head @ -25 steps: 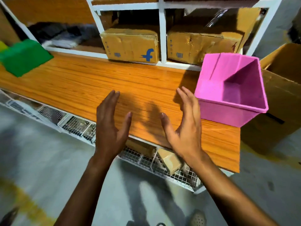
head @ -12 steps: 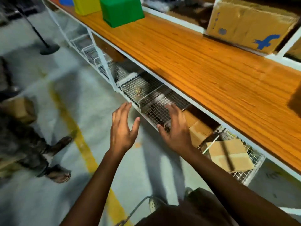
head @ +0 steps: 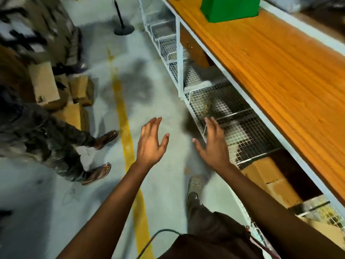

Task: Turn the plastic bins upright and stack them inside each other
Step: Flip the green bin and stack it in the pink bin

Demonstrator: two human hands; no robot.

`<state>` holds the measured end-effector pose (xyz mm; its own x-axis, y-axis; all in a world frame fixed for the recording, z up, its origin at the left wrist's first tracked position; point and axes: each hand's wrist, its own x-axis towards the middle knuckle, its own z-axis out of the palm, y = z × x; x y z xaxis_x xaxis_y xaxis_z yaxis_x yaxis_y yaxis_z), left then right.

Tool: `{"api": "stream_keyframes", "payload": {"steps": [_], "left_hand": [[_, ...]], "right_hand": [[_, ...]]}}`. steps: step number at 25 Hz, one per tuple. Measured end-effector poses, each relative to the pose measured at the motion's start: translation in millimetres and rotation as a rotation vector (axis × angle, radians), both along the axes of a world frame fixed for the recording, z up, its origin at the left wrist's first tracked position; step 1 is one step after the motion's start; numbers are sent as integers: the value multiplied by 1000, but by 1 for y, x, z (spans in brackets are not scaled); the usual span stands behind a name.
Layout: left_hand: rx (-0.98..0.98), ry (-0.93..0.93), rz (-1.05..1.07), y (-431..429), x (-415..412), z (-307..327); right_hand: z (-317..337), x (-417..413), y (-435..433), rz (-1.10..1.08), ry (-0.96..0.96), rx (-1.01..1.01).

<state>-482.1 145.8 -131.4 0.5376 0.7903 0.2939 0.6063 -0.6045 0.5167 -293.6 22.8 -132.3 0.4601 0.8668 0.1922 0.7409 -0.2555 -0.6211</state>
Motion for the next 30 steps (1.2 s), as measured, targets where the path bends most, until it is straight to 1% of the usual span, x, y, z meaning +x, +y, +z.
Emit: {"api": "stream_keyframes", "payload": {"steps": [2,5,9,13,17,20,22,24,26,30], "left_hand": [[-10,13,26,38,17,-7],[-96,32,83,98,49,-13],[-126,75,102,174,85,-19],[-154,185,96,235,86,-32],[-160,169,125,331,73,-44],[-87,113,62,417,71,-42],[-60,66,27,481,75,-36],[-43,33,-14,536,83,-21],[-14,-3,-66,579,99,-2],[27,-88,-167,652,141,30]], "right_hand": [[-6,15,42,11,0,3],[-13,43,109,8,35,-49],[-24,70,191,70,-9,-130],[-35,73,268,104,25,-229],[-45,66,363,134,20,-249],[-43,63,438,76,-15,-202],[-36,60,488,12,-4,-174],[-22,57,533,-8,25,-144],[-3,61,570,-40,40,-93],[35,88,632,-177,-6,35]]}}
